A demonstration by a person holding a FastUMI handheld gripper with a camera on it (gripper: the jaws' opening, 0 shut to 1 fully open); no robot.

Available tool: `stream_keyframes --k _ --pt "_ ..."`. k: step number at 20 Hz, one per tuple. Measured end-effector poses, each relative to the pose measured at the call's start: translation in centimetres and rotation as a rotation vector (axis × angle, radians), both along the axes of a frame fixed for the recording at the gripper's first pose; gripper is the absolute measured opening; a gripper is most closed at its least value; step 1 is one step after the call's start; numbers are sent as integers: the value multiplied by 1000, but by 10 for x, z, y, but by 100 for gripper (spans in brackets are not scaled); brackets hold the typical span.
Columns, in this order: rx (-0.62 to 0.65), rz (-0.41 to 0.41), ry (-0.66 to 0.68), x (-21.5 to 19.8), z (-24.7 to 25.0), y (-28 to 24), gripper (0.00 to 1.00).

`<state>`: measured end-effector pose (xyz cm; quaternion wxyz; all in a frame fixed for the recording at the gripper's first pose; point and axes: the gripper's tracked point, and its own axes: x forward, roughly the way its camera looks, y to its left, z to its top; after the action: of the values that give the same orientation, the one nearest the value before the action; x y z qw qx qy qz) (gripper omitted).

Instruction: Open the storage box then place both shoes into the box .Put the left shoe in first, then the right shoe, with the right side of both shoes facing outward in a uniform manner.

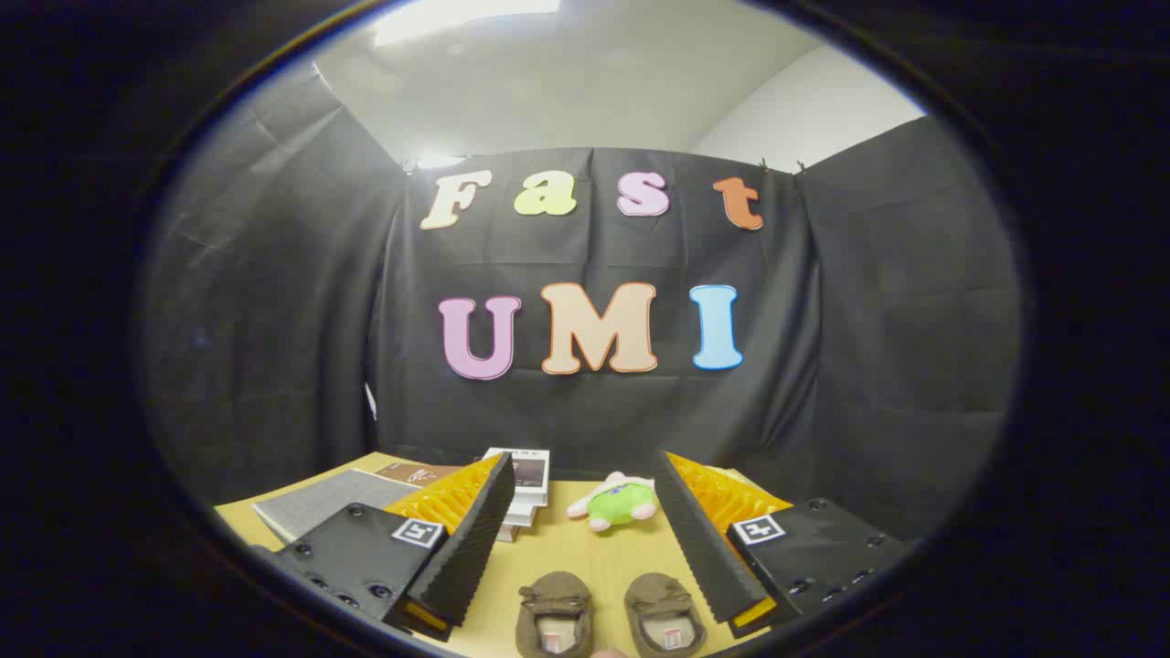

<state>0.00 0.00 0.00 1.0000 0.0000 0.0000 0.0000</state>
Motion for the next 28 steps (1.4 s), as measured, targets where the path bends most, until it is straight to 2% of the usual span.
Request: stream_keyframes --k 7,13,17,23,28 --pt "21 17 -6 11 5 -7 98" --pt "-13 35 -25 18 7 -15 98" --pt "21 36 -9 20 -1 -21 99" --pt "74 52 37 20 -11 -22 99" --pt "139 110 126 16 -38 2 98"
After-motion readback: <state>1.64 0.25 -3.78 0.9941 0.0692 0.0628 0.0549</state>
